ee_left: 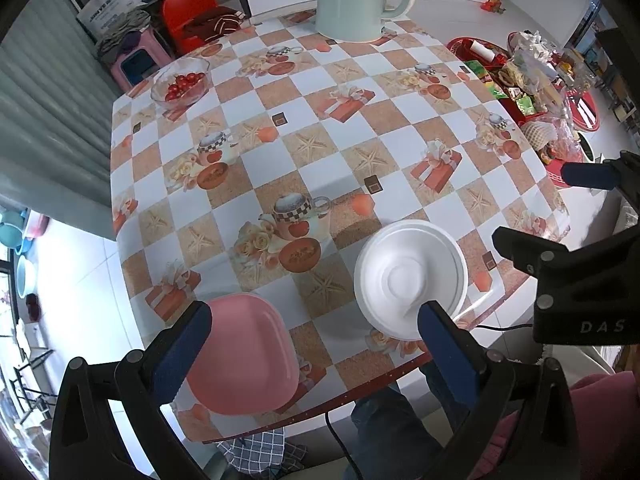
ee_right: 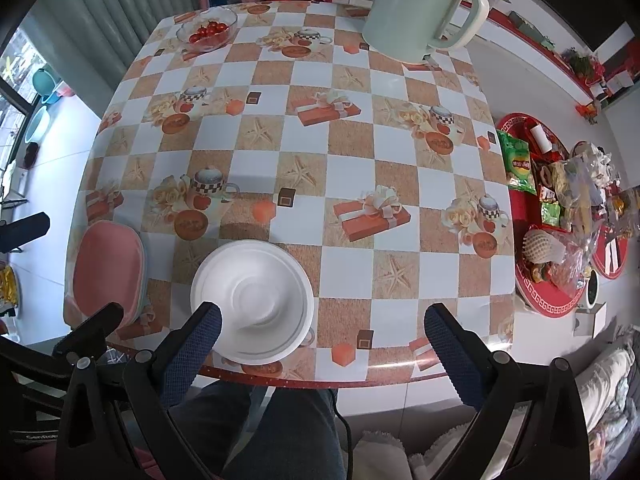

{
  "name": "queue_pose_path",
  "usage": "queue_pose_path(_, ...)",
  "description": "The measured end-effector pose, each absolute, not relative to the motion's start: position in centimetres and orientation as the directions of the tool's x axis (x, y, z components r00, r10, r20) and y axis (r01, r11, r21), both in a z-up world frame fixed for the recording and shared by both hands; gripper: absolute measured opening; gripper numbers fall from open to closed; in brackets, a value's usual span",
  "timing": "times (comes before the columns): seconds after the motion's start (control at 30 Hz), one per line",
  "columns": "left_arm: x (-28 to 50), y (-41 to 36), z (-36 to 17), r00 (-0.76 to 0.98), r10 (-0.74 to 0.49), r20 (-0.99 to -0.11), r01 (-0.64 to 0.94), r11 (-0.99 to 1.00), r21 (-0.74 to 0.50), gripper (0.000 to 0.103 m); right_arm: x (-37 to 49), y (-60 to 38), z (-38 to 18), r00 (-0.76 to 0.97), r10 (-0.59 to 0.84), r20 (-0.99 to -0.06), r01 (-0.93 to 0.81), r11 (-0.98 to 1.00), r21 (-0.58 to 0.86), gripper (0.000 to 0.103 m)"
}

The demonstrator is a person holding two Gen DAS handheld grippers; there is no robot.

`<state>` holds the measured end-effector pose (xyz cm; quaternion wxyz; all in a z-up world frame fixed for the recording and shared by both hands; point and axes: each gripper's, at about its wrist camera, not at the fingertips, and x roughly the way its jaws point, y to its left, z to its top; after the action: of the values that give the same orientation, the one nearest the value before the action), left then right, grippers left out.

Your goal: Organize plates and bowls

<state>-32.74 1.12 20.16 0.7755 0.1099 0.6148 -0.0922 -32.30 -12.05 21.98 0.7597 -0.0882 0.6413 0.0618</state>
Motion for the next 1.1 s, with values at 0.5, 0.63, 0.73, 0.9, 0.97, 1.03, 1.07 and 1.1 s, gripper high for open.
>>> queue_pose_path(0.5, -32.90, 0.53, 20.26, 0.232, 0.003, -0.973, 0.293, 0.953, 0.072, 0.103, -32.79, -12.85, 21.60, 0.154, -0.018, -0.988, -0.178, 0.983, -0.045, 0.102)
queue_pose_path(0.63, -32.99, 0.27, 20.19, 0.230, 0.004, -0.973, 0.298, 0.952, 0.074, 0.103, -32.70, -12.95, 21.51, 0.151, -0.018, -0.988, -0.176, 0.983, -0.044, 0.102)
queue_pose_path(0.73, -32.91, 0.23, 20.18, 0.231, 0.005, -0.973, 0.294, 0.953, 0.074, 0.103, -32.67, -12.99, 21.48, 0.149, -0.017, -0.989, -0.175, 0.984, -0.043, 0.102)
queue_pose_path(0.9, -32.92, 0.14, 20.16, 0.235, 0.014, -0.972, 0.294, 0.952, 0.085, 0.103, -32.59, -13.01, 21.41, 0.149, -0.017, -0.989, -0.174, 0.984, -0.043, 0.102)
queue_pose_path(0.97, -32.98, 0.12, 20.17, 0.238, 0.021, -0.971, 0.296, 0.951, 0.093, 0.103, -32.50, -13.01, 21.40, 0.149, -0.017, -0.989, -0.176, 0.983, -0.044, 0.102)
queue_pose_path(1.03, -32.99, 0.14, 20.13, 0.243, 0.027, -0.970, 0.302, 0.948, 0.102, 0.103, -32.52, -13.03, 21.35, 0.147, -0.018, -0.989, -0.177, 0.983, -0.044, 0.102)
queue_pose_path(1.07, -32.94, 0.12, 20.13, 0.245, 0.030, -0.969, 0.307, 0.946, 0.107, 0.103, -32.47, -13.01, 21.38, 0.148, -0.018, -0.989, -0.177, 0.983, -0.044, 0.102)
queue_pose_path(1.1, -32.93, 0.14, 20.14, 0.247, 0.034, -0.968, 0.309, 0.944, 0.112, 0.103, -32.49, -13.02, 21.37, 0.148, -0.018, -0.989, -0.176, 0.983, -0.044, 0.102)
